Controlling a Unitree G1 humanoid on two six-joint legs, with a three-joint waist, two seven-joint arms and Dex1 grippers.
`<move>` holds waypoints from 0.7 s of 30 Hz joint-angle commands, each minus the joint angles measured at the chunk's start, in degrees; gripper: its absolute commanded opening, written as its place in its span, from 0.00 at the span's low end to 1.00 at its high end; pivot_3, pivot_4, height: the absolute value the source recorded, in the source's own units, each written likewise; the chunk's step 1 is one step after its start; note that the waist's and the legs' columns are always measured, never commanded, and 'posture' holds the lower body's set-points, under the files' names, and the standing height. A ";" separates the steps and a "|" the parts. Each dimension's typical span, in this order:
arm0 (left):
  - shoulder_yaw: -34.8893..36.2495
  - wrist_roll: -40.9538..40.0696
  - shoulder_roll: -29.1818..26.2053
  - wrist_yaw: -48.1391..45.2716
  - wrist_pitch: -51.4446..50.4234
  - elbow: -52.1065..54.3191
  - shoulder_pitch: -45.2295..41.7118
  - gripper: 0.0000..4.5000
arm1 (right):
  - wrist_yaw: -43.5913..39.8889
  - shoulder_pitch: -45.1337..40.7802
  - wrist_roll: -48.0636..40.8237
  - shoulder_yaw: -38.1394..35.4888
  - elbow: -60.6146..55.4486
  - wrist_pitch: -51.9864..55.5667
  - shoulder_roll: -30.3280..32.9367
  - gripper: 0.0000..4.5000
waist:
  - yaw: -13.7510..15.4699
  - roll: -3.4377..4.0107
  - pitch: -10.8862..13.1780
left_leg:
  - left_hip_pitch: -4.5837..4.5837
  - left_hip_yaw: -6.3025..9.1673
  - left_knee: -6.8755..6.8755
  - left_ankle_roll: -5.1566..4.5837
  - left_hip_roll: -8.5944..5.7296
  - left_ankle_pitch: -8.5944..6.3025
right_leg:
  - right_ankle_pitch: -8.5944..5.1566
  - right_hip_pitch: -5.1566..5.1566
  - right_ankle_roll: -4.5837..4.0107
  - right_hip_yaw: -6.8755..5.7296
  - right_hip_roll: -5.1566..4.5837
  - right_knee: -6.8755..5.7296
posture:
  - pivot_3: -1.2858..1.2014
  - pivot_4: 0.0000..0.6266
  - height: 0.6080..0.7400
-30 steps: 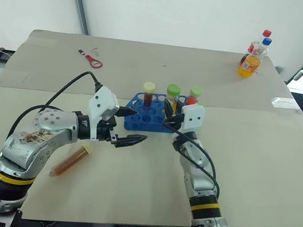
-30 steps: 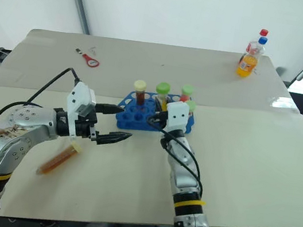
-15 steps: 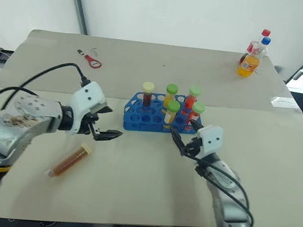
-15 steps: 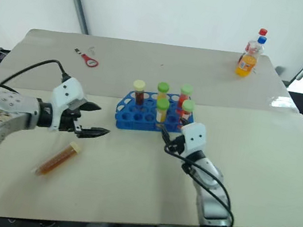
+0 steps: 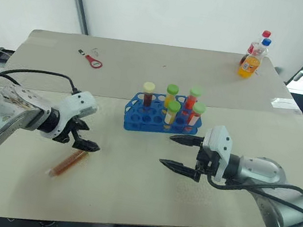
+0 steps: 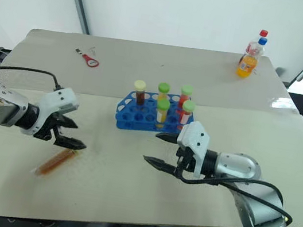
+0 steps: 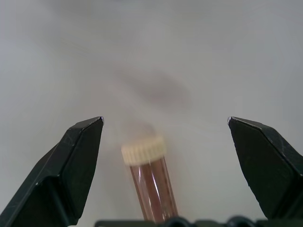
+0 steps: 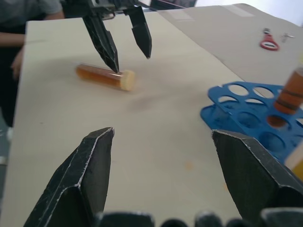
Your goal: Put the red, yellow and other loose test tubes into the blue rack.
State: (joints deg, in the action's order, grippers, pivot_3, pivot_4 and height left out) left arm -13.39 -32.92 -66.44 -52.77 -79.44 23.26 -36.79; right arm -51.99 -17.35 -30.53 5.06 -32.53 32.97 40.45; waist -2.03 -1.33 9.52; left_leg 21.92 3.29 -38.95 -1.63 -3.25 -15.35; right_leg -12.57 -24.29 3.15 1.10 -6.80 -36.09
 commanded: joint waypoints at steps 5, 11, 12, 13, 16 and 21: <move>0.52 -1.15 -2.01 2.68 -6.44 4.73 2.40 1.00 | -0.62 0.63 -1.00 -1.47 -2.42 -0.33 1.24 0.82 | 0.72 -0.02 0.01 | 0.08 -0.01 -0.05 0.00 -0.01 0.00 | 0.00 -0.01 0.00 0.01 -0.01 0.00 | 0.52 0.24 1.00; 2.86 -0.81 0.81 7.61 -10.52 4.85 6.35 1.00 | -0.87 1.26 -3.89 -2.32 -4.06 1.66 2.45 0.82 | 1.17 -0.03 0.01 | 0.05 -0.01 -0.05 0.00 0.02 0.00 | 0.00 -0.02 -0.01 0.02 -0.01 0.03 | 0.52 0.24 1.00; 3.01 -0.37 1.33 8.48 -9.82 4.70 6.96 1.00 | -0.76 1.20 -4.30 -2.43 -4.19 2.00 2.66 0.82 | 1.23 -0.03 0.01 | 0.05 -0.01 -0.05 0.00 0.02 0.00 | 0.00 -0.02 -0.01 0.02 -0.01 0.03 | 0.52 0.24 1.00; 3.13 -0.33 1.89 9.10 -9.85 4.51 7.34 1.00 | -0.86 1.13 -4.44 -2.38 -4.30 2.28 3.05 0.82 | 1.26 -0.03 0.01 | 0.05 -0.01 -0.06 0.00 0.03 0.00 | 0.00 -0.01 -0.01 0.02 -0.01 0.05 | 0.52 0.24 1.00; 3.30 -0.71 3.86 10.67 -10.43 4.54 8.79 1.00 | -1.71 0.89 -5.12 -2.18 -5.03 3.30 4.62 0.82 | 1.30 -0.03 0.01 | 0.06 -0.01 -0.06 0.01 0.01 0.00 | 0.01 -0.01 -0.01 0.02 -0.03 0.05 | 0.52 0.24 1.00; 2.03 1.00 5.74 13.28 -7.80 2.25 10.02 0.88 | -1.52 0.26 -6.40 -2.50 -5.90 4.27 5.68 0.83 | 1.42 -0.04 0.01 | 0.00 -0.01 -0.05 0.01 -0.02 0.00 | 0.01 0.03 -0.02 0.02 -0.08 0.04 | 0.52 0.24 1.00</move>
State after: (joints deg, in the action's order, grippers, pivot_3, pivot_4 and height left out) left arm -11.18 -33.21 -60.85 -40.57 -88.55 26.41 -27.18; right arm -53.52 -16.13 -35.25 4.26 -35.96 36.98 45.64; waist -0.61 -1.37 9.53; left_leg 21.89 3.28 -39.01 -1.62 -3.28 -15.34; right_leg -12.56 -24.26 3.13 1.12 -6.89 -36.06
